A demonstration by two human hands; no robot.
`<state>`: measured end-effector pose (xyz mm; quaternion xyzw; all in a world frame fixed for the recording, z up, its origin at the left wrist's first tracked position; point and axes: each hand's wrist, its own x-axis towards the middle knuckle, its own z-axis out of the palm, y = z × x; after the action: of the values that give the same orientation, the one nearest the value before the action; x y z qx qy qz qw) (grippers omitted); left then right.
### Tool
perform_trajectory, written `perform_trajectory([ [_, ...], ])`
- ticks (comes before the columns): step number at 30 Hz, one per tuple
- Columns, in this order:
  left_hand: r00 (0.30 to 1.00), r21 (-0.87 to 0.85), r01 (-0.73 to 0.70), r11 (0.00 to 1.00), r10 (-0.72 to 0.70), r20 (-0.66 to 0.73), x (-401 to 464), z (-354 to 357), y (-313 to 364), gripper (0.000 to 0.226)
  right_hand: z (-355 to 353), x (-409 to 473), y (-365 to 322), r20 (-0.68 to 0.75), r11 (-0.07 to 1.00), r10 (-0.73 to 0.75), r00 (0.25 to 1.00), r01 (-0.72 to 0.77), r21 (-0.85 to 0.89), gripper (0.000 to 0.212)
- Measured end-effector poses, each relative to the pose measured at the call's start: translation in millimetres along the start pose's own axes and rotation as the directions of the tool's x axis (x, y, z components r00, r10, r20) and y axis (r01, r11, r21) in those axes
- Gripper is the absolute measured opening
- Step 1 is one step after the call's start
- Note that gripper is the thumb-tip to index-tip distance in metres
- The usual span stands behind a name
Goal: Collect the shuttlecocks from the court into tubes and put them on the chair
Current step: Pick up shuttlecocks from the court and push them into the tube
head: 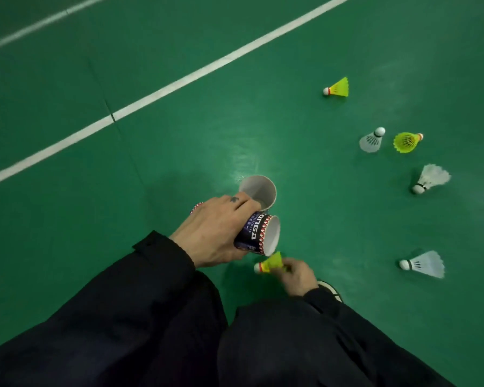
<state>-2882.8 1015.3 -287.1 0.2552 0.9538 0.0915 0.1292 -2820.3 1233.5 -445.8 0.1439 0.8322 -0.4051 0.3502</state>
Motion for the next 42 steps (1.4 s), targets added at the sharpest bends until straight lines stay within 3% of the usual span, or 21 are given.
perform_trajectory([
  [2,0.999,0.008,-0.005,1.000,0.005,0.038,6.6,-0.3,2.1,0.064,-34.3,-13.8,-16.7,-0.347,0.977,-0.129,0.929,0.178,0.114,0.012],
  [4,0.995,-0.089,0.050,0.995,-0.042,0.089,13.8,-3.1,5.9,0.061,-75.1,-36.8,-37.9,-0.624,0.894,-0.219,0.750,0.411,0.180,0.010],
  [6,0.991,-0.207,0.106,0.972,-0.087,0.097,22.6,-5.8,9.5,0.067,-106.3,-61.4,-58.0,-0.684,0.808,-0.359,0.635,0.579,0.113,0.009],
  [9,0.996,-0.306,0.092,0.948,-0.091,0.020,39.9,-6.8,17.2,0.072,-127.0,-81.6,-75.7,-0.510,0.737,-0.634,0.581,0.654,-0.170,0.015],
  [11,0.997,-0.325,0.066,0.943,-0.078,-0.025,52.4,-8.5,26.0,0.070,-137.3,-84.8,-85.7,-0.275,0.692,-0.720,0.637,0.630,-0.353,0.023],
  [13,0.998,-0.290,0.029,0.956,-0.043,-0.043,65.3,-11.8,38.2,0.070,-147.8,-90.4,-97.1,-0.070,0.709,-0.658,0.749,0.586,-0.392,0.042],
  [14,0.999,-0.279,0.013,0.960,-0.027,-0.047,71.4,-13.9,44.9,0.071,-153.0,-95.9,-102.2,-0.034,0.726,-0.630,0.776,0.572,-0.381,0.050],
  [20,0.994,-0.303,-0.096,0.948,0.074,-0.083,107.0,-27.0,82.4,0.078,-188.1,-122.4,-98.7,-0.134,0.836,-0.545,0.828,0.522,-0.172,0.031],
  [22,0.991,-0.316,-0.122,0.941,0.095,-0.097,122.3,-27.4,90.7,0.079,-199.5,-126.3,-93.4,-0.215,0.845,-0.523,0.825,0.535,-0.004,0.027],
  [25,0.992,-0.332,-0.095,0.939,0.061,-0.113,152.3,-24.3,96.4,0.078,-224.7,-113.8,-83.3,-0.390,0.820,-0.409,0.825,0.520,0.241,0.024],
  [28,0.996,-0.370,-0.030,0.928,-0.005,-0.093,187.2,-18.5,96.1,0.080,-258.9,-77.0,-69.0,-0.492,0.822,-0.279,0.825,0.470,0.322,0.016],
  [32,0.996,-0.409,0.039,0.912,-0.067,-0.054,240.4,-14.0,93.5,0.081,-304.9,6.0,-47.1,-0.566,0.916,-0.110,0.817,0.305,0.261,0.017],
  [36,0.994,-0.441,0.063,0.895,-0.095,-0.051,298.8,-10.1,82.8,0.077,-352.8,107.0,-30.5,-0.611,0.989,-0.062,0.789,0.132,0.069,0.025],
  [40,0.991,-0.436,0.060,0.898,-0.104,-0.080,348.8,-7.2,62.8,0.075,-393.9,205.8,-8.4,-0.561,0.983,-0.035,0.827,-0.074,-0.170,0.048],
  [42,0.989,-0.413,0.073,0.908,-0.120,-0.090,366.9,-7.2,49.8,0.078,-408.3,244.1,5.5,-0.505,0.923,0.014,0.863,-0.205,-0.324,0.047],
])
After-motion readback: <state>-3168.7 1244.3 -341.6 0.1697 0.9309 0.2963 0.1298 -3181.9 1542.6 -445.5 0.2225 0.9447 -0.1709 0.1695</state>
